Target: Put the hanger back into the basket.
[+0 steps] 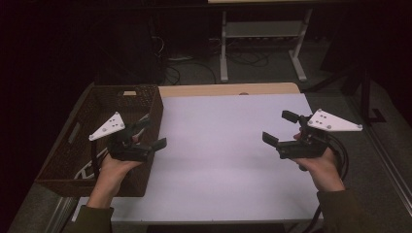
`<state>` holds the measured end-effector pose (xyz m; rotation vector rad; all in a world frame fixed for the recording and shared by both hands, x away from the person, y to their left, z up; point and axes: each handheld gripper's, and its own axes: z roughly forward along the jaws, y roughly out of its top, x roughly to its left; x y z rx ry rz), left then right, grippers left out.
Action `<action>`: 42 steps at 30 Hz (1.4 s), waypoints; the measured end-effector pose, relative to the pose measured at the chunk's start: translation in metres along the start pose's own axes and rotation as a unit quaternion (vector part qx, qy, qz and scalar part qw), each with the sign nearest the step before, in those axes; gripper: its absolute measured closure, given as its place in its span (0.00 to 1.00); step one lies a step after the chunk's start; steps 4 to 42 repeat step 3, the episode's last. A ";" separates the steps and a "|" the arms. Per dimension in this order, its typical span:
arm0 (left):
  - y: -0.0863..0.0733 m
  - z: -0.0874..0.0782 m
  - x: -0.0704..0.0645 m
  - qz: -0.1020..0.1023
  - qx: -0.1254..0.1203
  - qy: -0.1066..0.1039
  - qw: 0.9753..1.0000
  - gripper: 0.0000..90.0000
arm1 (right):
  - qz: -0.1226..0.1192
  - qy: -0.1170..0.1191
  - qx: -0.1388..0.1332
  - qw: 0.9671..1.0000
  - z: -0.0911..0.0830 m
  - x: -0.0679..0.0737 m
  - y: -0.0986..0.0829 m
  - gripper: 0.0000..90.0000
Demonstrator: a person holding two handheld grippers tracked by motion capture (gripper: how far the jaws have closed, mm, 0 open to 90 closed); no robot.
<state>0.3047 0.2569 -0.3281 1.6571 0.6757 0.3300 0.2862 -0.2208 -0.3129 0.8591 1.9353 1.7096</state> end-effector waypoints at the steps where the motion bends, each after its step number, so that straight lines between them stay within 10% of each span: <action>1: 0.000 0.000 0.000 0.000 0.000 0.000 1.000 0.00 | -0.001 0.000 0.000 1.000 0.000 0.000 0.000 0.01; 42: 0.000 0.000 0.000 0.000 0.000 -0.001 1.000 0.00 | -0.002 0.000 -0.001 1.000 0.000 -0.001 -0.001 0.01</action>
